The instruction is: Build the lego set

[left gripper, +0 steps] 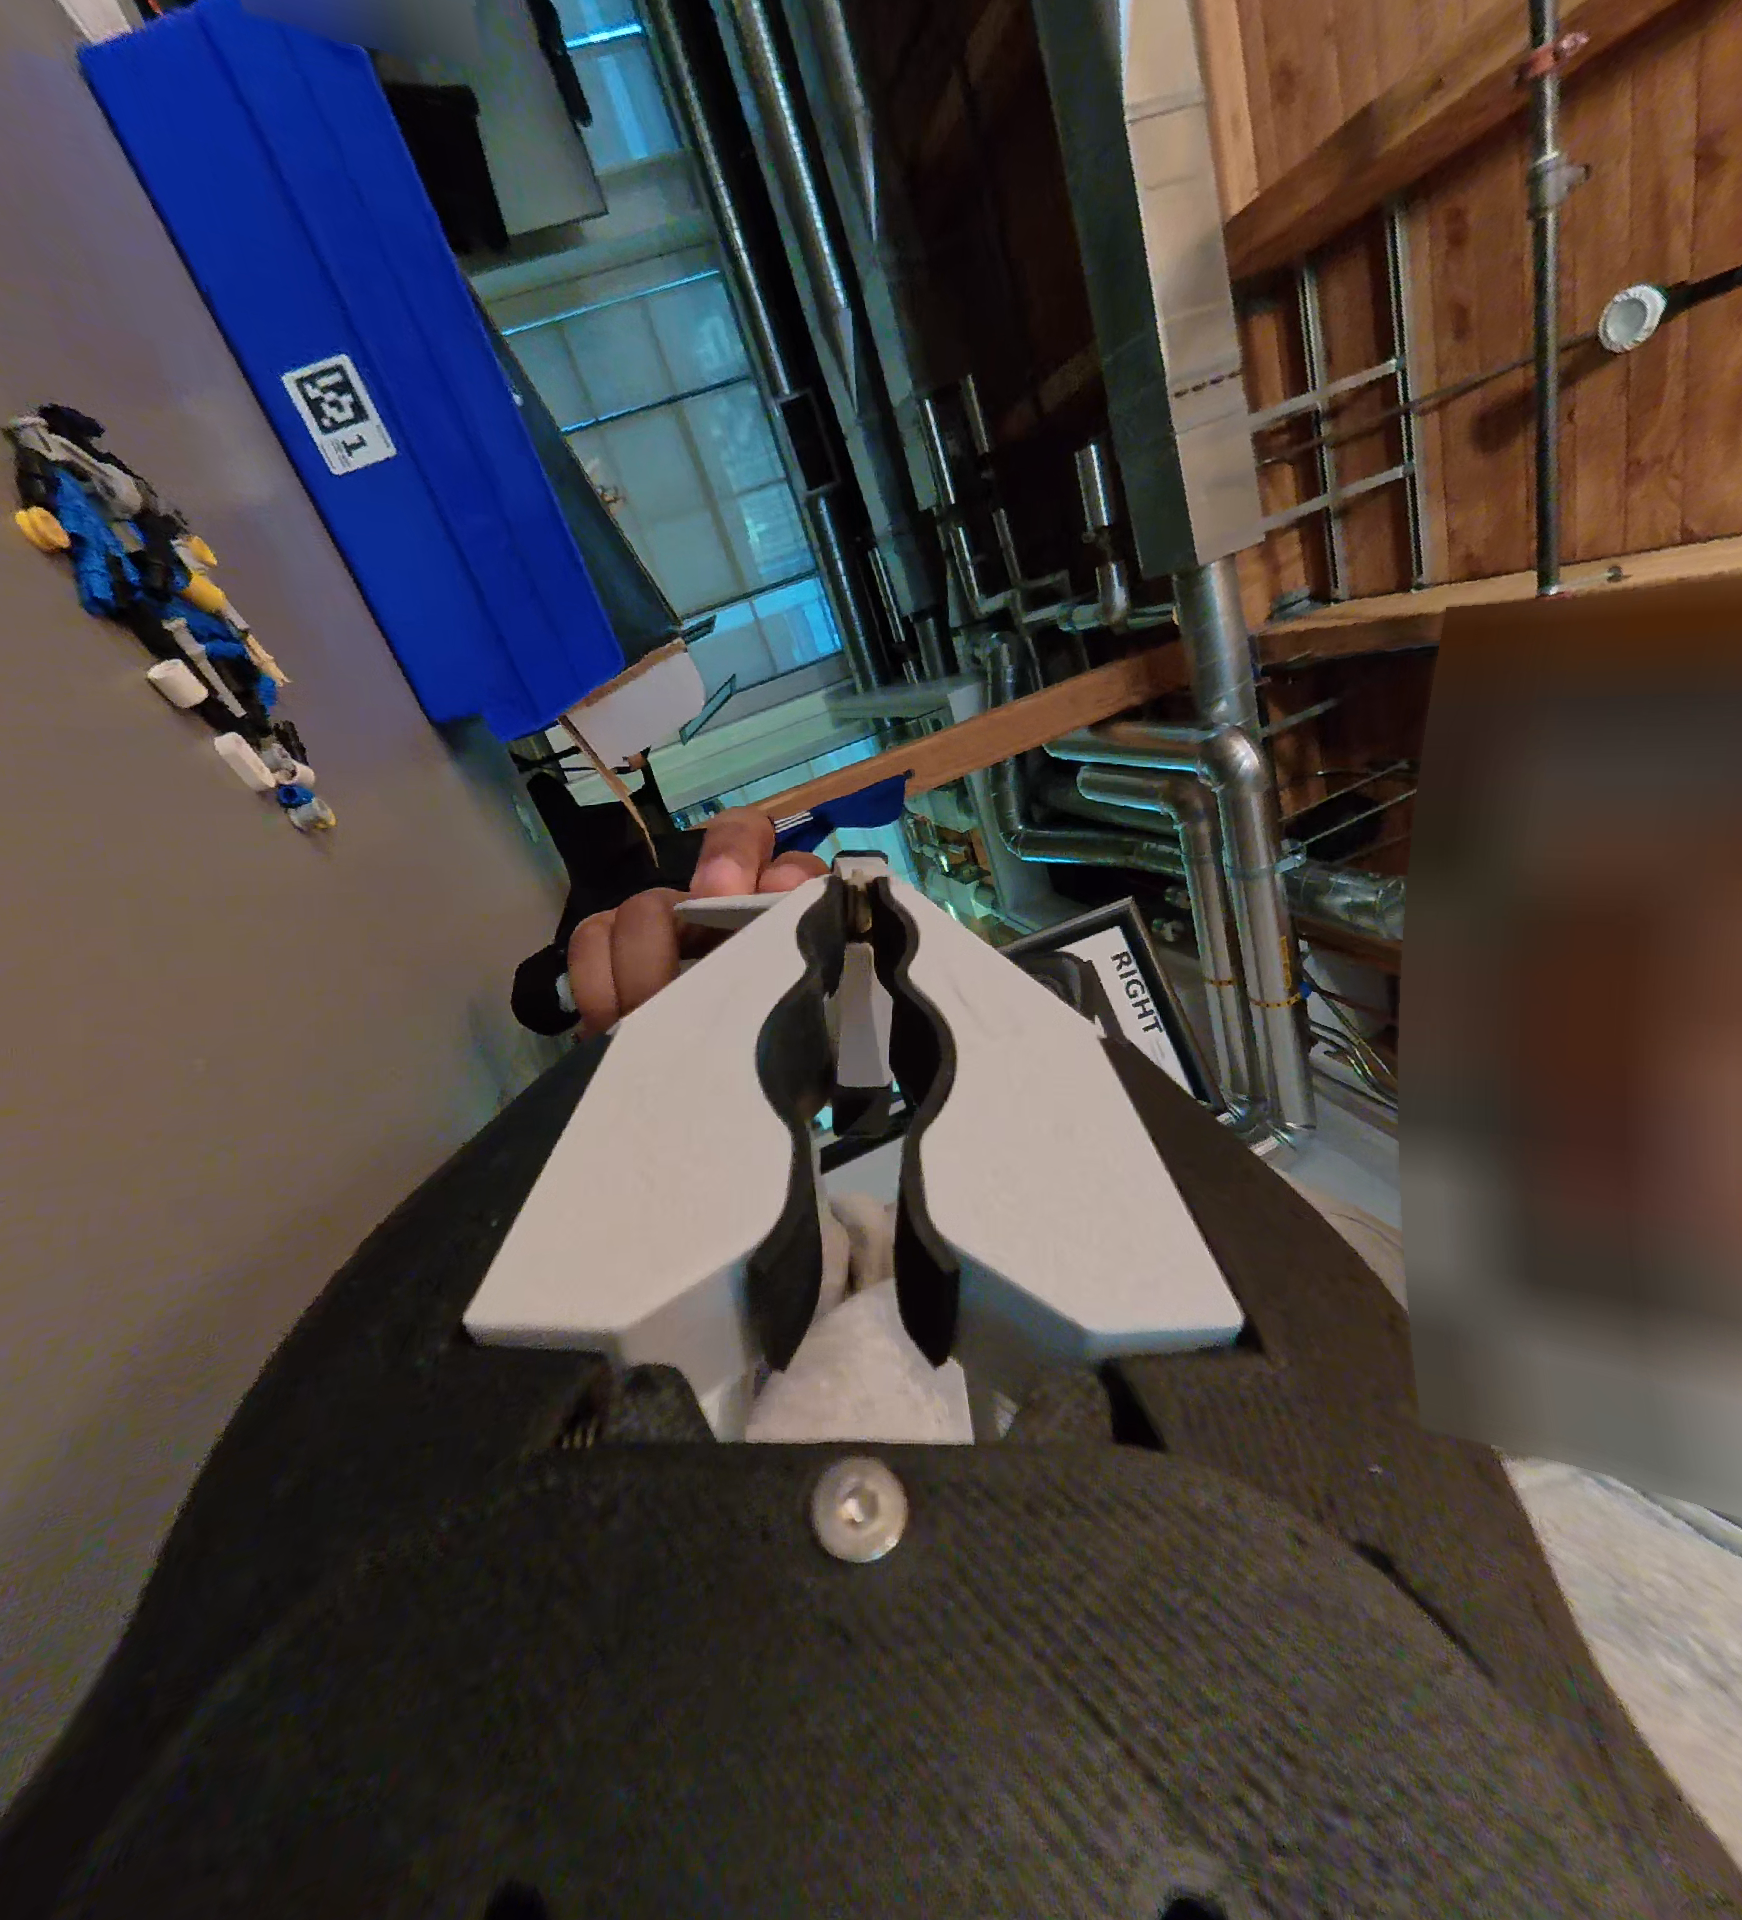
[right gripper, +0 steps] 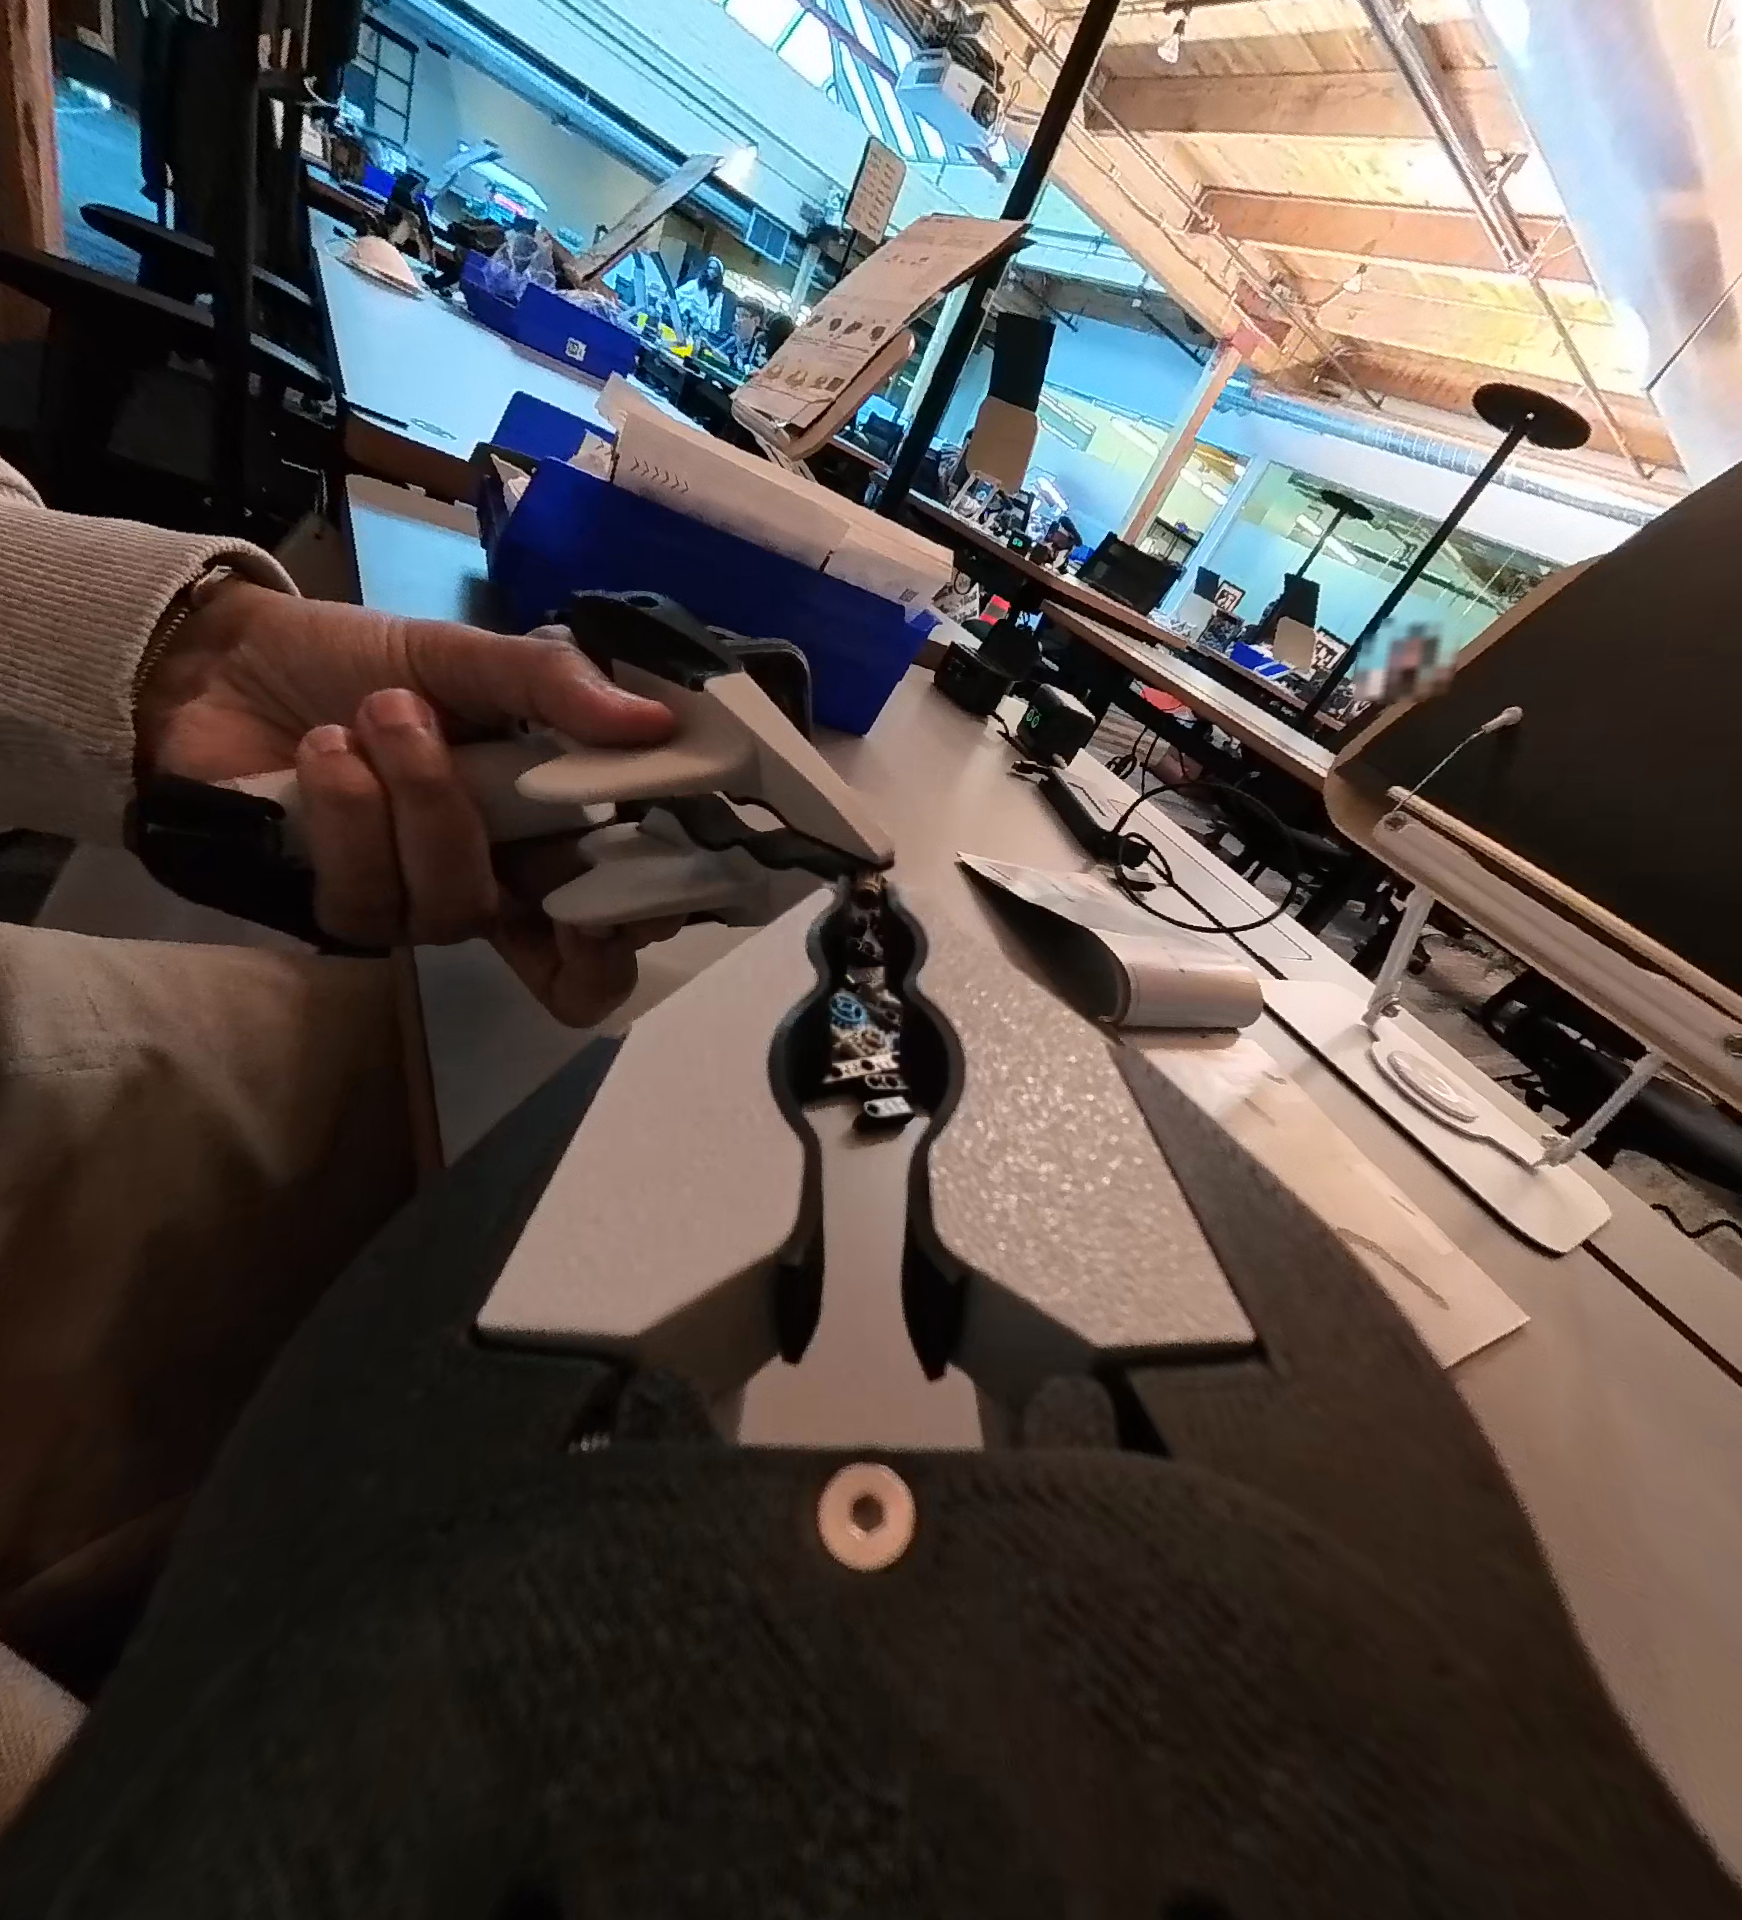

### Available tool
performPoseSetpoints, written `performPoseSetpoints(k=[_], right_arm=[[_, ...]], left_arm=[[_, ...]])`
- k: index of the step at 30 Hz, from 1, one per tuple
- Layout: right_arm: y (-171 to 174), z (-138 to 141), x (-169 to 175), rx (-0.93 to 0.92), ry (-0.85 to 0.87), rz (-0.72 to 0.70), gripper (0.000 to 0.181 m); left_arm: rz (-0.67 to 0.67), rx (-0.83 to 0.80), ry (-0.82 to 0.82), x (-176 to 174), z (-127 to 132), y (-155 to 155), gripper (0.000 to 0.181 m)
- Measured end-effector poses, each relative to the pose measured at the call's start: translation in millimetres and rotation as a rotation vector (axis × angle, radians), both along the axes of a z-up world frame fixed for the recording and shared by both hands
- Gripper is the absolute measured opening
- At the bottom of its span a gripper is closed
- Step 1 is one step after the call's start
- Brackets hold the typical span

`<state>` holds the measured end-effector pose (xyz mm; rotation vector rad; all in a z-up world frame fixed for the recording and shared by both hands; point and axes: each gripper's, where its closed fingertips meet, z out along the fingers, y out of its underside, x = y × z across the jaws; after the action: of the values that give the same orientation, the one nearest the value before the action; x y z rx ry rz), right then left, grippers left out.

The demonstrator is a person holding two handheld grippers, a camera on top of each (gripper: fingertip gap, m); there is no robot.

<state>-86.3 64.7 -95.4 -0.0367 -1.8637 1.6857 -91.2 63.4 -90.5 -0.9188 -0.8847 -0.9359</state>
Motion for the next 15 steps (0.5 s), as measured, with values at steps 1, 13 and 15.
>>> performPoseSetpoints(k=[1,13,15], right_arm=[[-0.1,-0.1,0.1,0.0,0.002,-0.001,0.002],[0.3,-1.9,-1.1,0.004,-0.001,-0.005,0.003],[0.3,-2.5,-1.2,0.005,-0.002,-0.004,0.003]], left_arm=[[0.001,-0.001,0.003,0.1,0.1,-0.2,0.002],[0.001,-0.021,-0.001,-0.2,-2.4,0.5,0.002],[0.002,-0.029,0.002,-0.2,-3.0,0.6,0.002]])
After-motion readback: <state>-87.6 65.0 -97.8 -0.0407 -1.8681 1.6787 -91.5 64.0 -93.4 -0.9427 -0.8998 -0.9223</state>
